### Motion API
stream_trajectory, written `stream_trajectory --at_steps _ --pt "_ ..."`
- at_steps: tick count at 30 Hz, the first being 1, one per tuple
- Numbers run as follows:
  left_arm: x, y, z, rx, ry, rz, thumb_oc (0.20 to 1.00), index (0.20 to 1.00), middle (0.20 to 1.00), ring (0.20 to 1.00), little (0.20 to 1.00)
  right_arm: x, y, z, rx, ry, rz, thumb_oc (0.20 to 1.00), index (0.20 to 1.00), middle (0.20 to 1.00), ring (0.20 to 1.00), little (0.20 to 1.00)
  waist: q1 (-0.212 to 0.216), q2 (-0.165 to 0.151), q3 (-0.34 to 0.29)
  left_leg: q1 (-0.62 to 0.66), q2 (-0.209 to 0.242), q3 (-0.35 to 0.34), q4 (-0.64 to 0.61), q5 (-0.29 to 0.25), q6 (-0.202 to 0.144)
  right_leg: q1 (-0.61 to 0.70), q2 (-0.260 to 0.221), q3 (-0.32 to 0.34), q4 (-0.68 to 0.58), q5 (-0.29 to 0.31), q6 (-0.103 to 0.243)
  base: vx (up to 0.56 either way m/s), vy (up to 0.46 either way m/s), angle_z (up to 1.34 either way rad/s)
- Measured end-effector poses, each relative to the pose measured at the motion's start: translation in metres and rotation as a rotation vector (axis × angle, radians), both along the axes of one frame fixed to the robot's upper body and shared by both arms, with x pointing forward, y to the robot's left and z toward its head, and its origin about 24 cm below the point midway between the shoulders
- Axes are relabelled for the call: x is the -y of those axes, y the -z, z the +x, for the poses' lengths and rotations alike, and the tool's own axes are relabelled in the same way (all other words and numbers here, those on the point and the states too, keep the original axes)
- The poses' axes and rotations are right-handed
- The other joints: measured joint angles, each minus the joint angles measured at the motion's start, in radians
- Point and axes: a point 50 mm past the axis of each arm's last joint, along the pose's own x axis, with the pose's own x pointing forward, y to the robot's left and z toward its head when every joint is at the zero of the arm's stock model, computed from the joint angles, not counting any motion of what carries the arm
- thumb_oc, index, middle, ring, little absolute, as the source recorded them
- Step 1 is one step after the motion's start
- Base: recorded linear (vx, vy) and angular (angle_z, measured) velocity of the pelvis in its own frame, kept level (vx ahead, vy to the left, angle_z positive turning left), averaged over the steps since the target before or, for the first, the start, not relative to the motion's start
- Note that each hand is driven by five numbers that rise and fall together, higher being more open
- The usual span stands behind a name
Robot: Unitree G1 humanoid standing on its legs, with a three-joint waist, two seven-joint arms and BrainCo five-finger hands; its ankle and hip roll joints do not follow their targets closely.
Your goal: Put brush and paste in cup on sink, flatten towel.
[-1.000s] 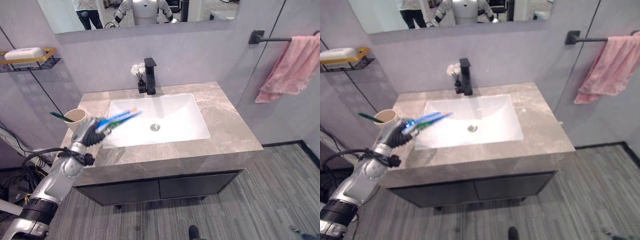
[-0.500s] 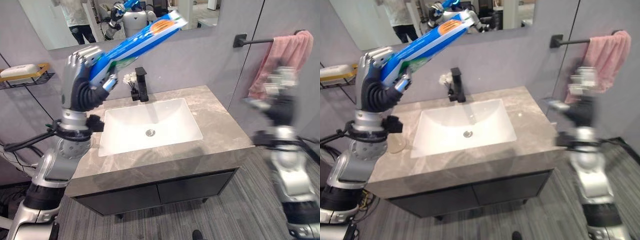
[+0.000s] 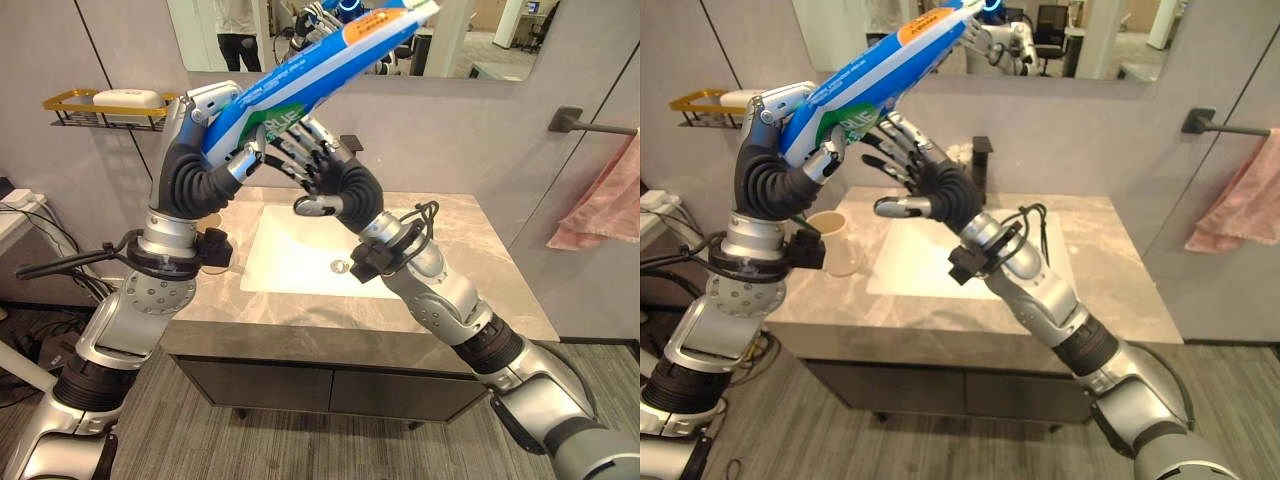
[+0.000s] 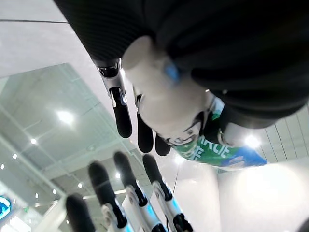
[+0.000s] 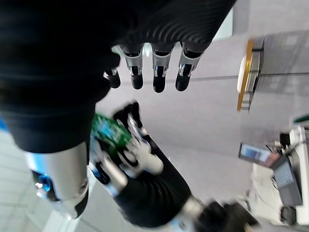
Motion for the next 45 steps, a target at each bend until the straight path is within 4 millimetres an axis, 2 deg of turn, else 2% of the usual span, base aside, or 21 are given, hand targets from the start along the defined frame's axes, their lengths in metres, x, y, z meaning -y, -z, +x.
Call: stream_trajectory --at_steps 2,4,9,12,23,28,29,30,31,42,45 --pt "0.001 0.006 0.0 -0.023 0.007 -0.017 0.2 0.2 0.2 0.2 0.2 0.002 -0.003 -0.001 -0.007 -0.015 0.055 1.0 1.0 1.0 1.0 1.0 -0.001 0.024 0.015 0.001 0.002 -0.001 0.0 0.0 0.0 0.001 0.003 -0.001 0.0 0.0 0.0 0.0 0.0 0.0" --pt "0.001 0.007 0.0 -0.027 0.009 -0.023 0.2 0.2 0.2 0.2 0.2 0.003 -0.005 0.0 -0.007 -0.014 0.071 1.0 1.0 1.0 1.0 1.0 -0.001 0.03 0.019 0.0 0.004 -0.002 0.0 0.001 0.0 0.001 0.006 -0.003 0.0 0.0 -0.001 0.0 0.0 0.0" --pt "0.001 0.013 0.001 -0.063 0.03 -0.076 0.2 0.2 0.2 0.2 0.2 0.01 -0.015 -0.001 0.011 0.001 0.185 1.0 1.0 1.0 1.0 1.0 0.0 0.031 0.019 -0.007 0.004 -0.024 0.0 0.004 -0.001 0.002 0.003 -0.022 0.0 -0.002 -0.002 0.0 0.003 0.09" --pt "-0.004 0.024 -0.001 -0.104 0.013 -0.085 0.2 0.2 0.2 0.2 0.2 0.011 -0.02 -0.004 0.028 0.012 0.227 1.0 1.0 1.0 1.0 1.0 0.006 0.031 0.019 -0.007 0.004 -0.024 0.0 0.005 0.0 0.002 0.001 -0.023 0.0 -0.003 -0.001 0.0 0.002 0.03" --pt "-0.006 0.031 0.0 -0.135 0.004 -0.076 0.2 0.2 0.2 0.2 0.2 0.005 -0.023 -0.007 0.004 0.022 0.316 1.0 1.0 1.0 1.0 1.0 0.005 0.031 0.019 -0.008 0.004 -0.024 0.0 0.006 0.0 0.001 0.002 -0.023 0.0 -0.003 -0.001 0.0 0.0 0.0" --pt "-0.008 0.034 0.003 -0.154 -0.006 -0.074 0.2 0.2 0.2 0.2 0.2 0.003 -0.018 -0.007 -0.017 0.014 0.313 1.0 1.0 1.0 1.0 1.0 0.004 0.031 0.018 -0.007 0.004 -0.024 0.001 0.007 0.0 0.001 0.002 -0.023 0.0 -0.003 -0.001 0.0 0.0 0.0" --pt "-0.008 0.034 0.003 -0.157 -0.006 -0.072 0.2 0.2 0.2 0.2 0.2 0.003 -0.017 -0.007 -0.023 0.011 0.315 0.95 0.95 0.95 0.95 0.95 0.004 0.032 0.018 -0.007 0.004 -0.024 0.001 0.007 0.0 0.001 0.002 -0.023 0.0 -0.002 -0.001 0.0 0.0 0.0" --pt "-0.007 0.034 0.003 -0.159 -0.006 -0.07 0.2 0.2 0.2 0.2 0.2 0.003 -0.016 -0.007 -0.031 0.007 0.32 0.846 0.846 0.846 0.846 0.846 0.004 0.032 0.018 -0.007 0.004 -0.024 0.001 0.008 0.0 0.002 0.002 -0.023 0.0 -0.002 -0.002 0.0 0.0 0.0" --pt "-0.007 0.034 0.003 -0.161 -0.006 -0.069 0.2 0.2 0.2 0.2 0.2 0.002 -0.016 -0.007 -0.034 0.006 0.321 0.809 0.809 0.809 0.809 0.809 0.004 0.032 0.018 -0.007 0.004 -0.024 0.001 0.008 0.0 0.002 0.002 -0.023 0.0 -0.002 -0.002 0.0 0.0 0.0" --pt "0.001 0.036 0.005 -0.181 0.032 -0.045 0.2 0.2 0.2 0.2 0.2 0.002 -0.015 -0.007 -0.049 -0.004 0.33 0.875 0.875 0.875 0.875 0.875 0.0 0.031 0.001 -0.006 0.004 -0.024 0.0 0.011 -0.001 0.003 0.003 -0.022 0.0 0.0 -0.004 0.0 0.0 0.0" --pt "0.004 0.039 0.006 -0.209 0.063 -0.049 0.2 0.2 0.2 0.2 0.2 0.001 -0.015 -0.007 -0.05 -0.006 0.332 0.934 0.934 0.934 0.934 0.934 -0.003 0.031 0.001 -0.005 0.004 -0.023 0.0 0.012 -0.001 0.003 0.003 -0.021 0.0 0.001 -0.005 0.0 0.0 0.0"
